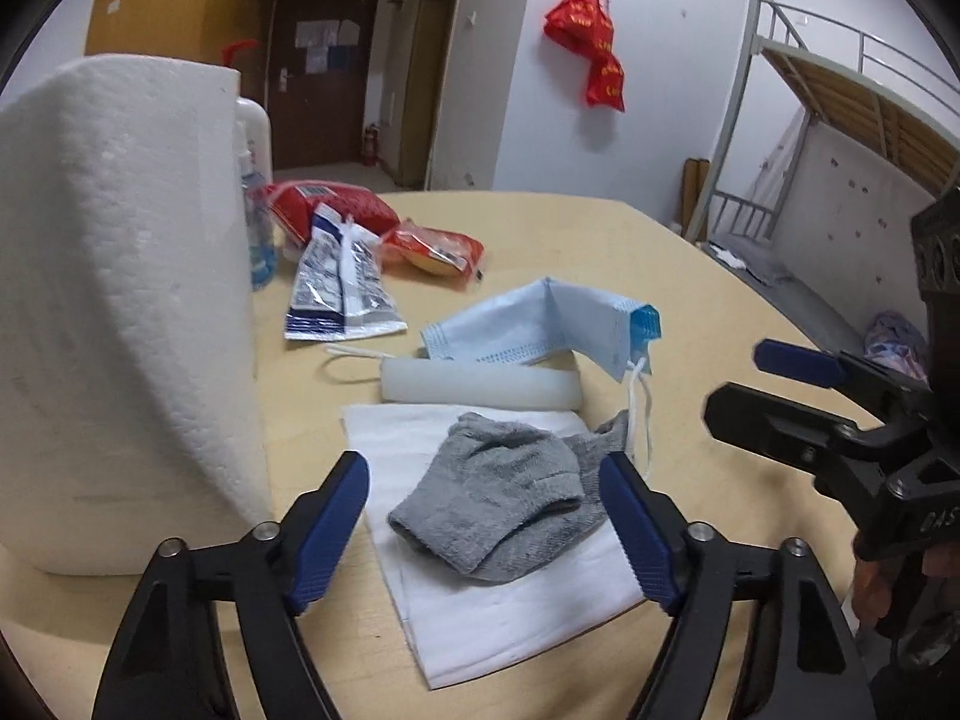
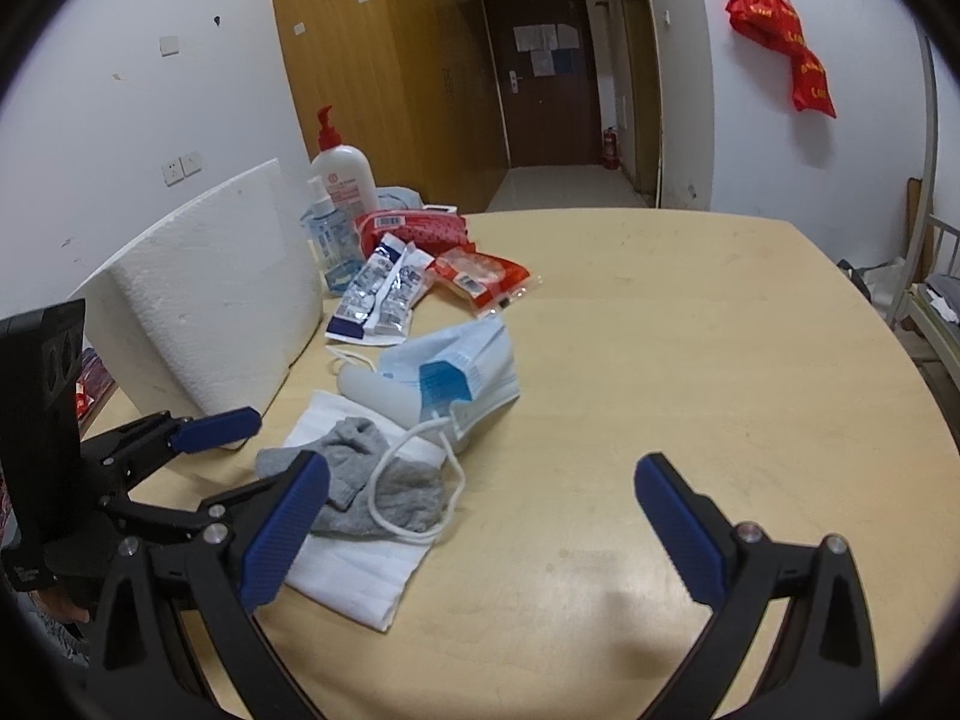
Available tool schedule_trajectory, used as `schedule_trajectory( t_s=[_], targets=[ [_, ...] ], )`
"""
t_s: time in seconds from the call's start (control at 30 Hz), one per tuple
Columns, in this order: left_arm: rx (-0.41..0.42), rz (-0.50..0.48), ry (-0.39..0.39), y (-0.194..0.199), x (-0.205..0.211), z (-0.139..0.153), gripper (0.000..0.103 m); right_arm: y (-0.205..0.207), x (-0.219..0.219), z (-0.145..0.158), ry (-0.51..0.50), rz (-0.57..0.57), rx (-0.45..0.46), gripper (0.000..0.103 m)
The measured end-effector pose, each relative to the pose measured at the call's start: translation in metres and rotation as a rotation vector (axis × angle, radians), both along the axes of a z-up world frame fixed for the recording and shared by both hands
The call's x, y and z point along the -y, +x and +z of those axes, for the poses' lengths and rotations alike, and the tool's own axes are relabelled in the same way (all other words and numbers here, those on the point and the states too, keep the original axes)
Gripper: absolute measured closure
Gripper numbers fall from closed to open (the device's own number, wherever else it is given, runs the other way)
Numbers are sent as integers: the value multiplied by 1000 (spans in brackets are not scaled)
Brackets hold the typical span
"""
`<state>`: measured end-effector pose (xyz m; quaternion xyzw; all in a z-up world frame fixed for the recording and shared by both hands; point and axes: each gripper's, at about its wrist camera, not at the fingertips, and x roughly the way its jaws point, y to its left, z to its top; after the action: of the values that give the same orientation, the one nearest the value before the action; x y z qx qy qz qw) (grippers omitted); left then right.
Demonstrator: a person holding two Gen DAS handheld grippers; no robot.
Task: Organize soft objects
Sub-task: 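Move the left tool to the grey sock while the right tool approaches the blue mask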
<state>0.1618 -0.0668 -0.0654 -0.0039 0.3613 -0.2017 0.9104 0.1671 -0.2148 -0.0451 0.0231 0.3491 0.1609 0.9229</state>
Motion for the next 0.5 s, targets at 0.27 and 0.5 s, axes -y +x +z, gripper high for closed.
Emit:
schedule_trajectory(
  t_s=[0.27, 0.5],
  targets=[
    [-66, 18, 58, 10, 5, -10, 44, 15, -4, 3, 3, 28, -8, 0],
    [-94, 38, 73, 13, 2, -14, 63, 28, -12, 2, -17, 45, -17, 0]
  ],
)
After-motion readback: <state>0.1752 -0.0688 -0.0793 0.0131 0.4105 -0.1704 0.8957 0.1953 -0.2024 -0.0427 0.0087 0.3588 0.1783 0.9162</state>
